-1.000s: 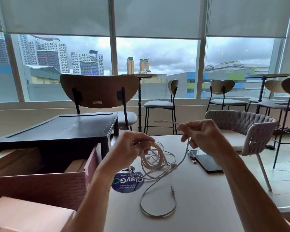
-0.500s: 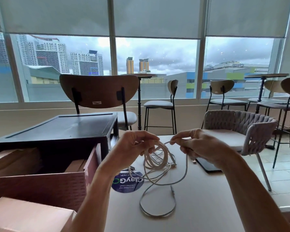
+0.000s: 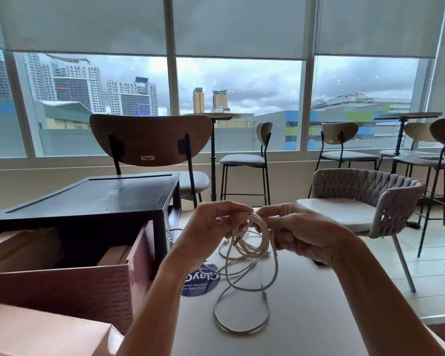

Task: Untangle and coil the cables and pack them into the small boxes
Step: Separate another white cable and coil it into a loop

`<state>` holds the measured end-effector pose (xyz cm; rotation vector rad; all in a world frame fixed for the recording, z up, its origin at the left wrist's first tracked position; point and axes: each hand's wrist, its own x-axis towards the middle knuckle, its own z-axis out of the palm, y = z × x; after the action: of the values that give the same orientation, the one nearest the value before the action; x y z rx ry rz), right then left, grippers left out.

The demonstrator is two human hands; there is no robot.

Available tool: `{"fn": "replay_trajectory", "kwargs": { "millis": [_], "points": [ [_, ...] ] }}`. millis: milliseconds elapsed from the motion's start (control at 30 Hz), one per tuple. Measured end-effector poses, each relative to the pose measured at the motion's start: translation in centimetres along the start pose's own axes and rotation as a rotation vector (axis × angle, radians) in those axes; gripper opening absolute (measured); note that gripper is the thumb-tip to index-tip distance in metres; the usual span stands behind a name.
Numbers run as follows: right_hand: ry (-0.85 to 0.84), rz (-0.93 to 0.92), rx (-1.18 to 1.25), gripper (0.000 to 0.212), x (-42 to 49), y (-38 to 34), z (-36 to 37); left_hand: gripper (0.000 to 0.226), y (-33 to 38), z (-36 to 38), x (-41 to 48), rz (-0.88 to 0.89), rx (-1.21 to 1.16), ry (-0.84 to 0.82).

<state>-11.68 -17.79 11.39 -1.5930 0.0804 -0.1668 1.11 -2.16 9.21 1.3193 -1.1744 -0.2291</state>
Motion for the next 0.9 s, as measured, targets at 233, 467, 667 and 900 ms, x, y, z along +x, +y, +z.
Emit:
{"fn": "replay_trajectory", "kwargs": {
  "millis": [233,467,667,900],
  "points": [
    [-0.022,-0.043,-0.011,0.034,0.2,-0.2,0.2,0.017,-0.8,-0.5,0.7,-0.004,0.138,0.116],
    [0.140,-0.034,-0.151,0.027,0.7,0.0,1.0,0.005,-0.5,-0.1,0.5,0.011,0.258,0.140],
    [0.197,-0.043,-0.173,0.025,0.6,-0.1,1.1,0.017,-0.5,0.4,0.3,0.044,0.374,0.140],
    [0.237,-0.046,-0.214,0.018,0.5,0.1,0.4,0.017,0.0,0.9,0.1,0.073,0.570,0.002]
  ]
}}
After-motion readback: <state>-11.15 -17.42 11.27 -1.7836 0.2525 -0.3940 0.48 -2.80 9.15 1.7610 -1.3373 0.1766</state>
